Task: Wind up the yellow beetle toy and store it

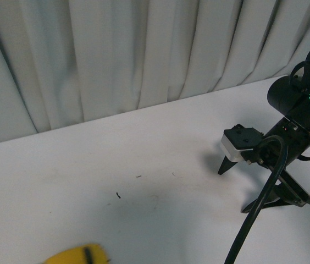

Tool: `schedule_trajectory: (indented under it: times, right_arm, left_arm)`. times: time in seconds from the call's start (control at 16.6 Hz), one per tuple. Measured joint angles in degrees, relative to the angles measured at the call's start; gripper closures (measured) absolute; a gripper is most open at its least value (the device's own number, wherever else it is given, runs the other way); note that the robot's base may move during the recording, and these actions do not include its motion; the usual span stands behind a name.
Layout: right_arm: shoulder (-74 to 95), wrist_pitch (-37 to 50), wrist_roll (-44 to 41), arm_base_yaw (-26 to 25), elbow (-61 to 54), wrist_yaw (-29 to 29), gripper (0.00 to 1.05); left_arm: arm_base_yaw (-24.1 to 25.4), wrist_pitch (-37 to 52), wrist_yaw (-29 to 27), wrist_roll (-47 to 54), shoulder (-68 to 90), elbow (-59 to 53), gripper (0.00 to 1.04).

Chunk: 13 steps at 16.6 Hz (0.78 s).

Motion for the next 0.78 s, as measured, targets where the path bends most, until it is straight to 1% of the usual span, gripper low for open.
schedule_trajectory:
  times: [0.3, 0.48, 0.6, 0.78]
  right_arm:
    - [-0.1, 1.4, 0.1, -0.2, -0.6, -1.2, 0.07]
    - [-2.4, 2.2, 1.4, 1.3, -0.9, -1.5, 0.07]
    - [-6.0, 0.5, 1.4, 2.0, -0.6, -4.3, 0.07]
    - [-13.7, 0.3, 1.4, 2.5, 4.1, -10.2, 0.07]
  left_arm:
    - [0.0, 0.0, 0.0, 0.0, 0.0, 0.0, 0.07]
    - [0.0, 0.0, 0.0, 0.0, 0.0, 0.0, 0.07]
    - [0.0, 0.0, 0.0, 0.0, 0.0, 0.0, 0.07]
    - [0.0, 0.0, 0.0, 0.0, 0.0, 0.0, 0.07]
